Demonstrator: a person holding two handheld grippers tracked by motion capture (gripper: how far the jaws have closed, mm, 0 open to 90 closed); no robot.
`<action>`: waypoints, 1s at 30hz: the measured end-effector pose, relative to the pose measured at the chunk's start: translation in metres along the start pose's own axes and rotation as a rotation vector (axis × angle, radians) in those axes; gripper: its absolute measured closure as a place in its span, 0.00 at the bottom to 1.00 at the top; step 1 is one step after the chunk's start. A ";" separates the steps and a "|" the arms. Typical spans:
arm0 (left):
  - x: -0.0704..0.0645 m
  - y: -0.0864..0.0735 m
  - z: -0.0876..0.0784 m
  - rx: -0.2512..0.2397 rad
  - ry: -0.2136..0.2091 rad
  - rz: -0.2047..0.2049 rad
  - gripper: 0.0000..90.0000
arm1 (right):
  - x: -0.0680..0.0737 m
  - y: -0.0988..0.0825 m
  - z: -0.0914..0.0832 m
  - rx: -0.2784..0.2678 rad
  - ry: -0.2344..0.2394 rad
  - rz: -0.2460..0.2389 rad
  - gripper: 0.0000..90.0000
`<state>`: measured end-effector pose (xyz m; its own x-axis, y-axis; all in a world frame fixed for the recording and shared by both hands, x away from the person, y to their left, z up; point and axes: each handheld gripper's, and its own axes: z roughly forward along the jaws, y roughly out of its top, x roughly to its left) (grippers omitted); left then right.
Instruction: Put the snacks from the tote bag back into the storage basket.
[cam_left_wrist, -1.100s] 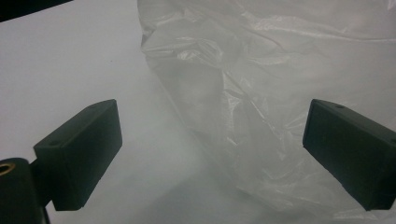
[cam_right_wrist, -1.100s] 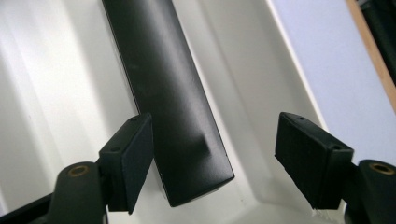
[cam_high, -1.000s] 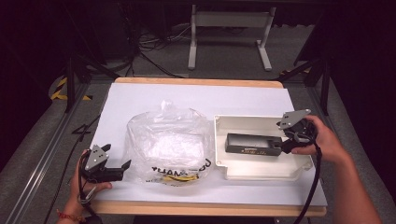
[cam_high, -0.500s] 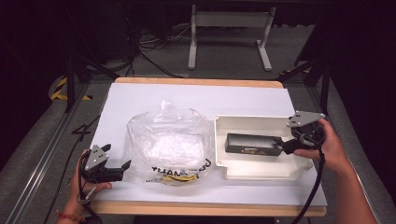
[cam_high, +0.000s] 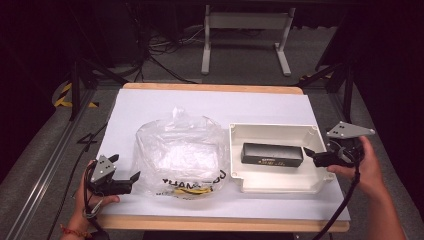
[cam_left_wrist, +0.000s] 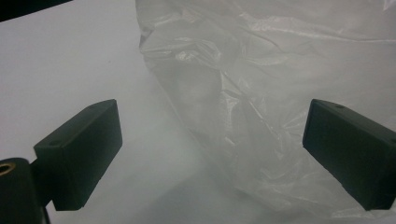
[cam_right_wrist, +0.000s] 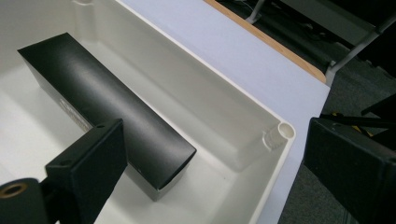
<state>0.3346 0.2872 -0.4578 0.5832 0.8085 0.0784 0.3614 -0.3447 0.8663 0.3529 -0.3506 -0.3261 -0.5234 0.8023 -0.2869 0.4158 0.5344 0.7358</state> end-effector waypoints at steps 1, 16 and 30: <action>0.000 0.000 0.000 0.000 0.000 -0.002 0.06 | 0.000 -0.005 -0.004 -0.011 -0.006 0.010 0.08; 0.000 0.000 0.001 0.005 0.004 0.001 0.06 | 0.011 -0.038 -0.017 -0.055 -0.008 0.051 0.07; -0.001 0.001 0.001 0.016 0.002 0.020 0.06 | 0.024 -0.065 -0.017 -0.113 -0.079 0.049 0.07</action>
<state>0.3353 0.2854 -0.4579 0.5886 0.8026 0.0969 0.3616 -0.3686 0.8564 0.3007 -0.3705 -0.3705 -0.4423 0.8474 -0.2937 0.3507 0.4648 0.8130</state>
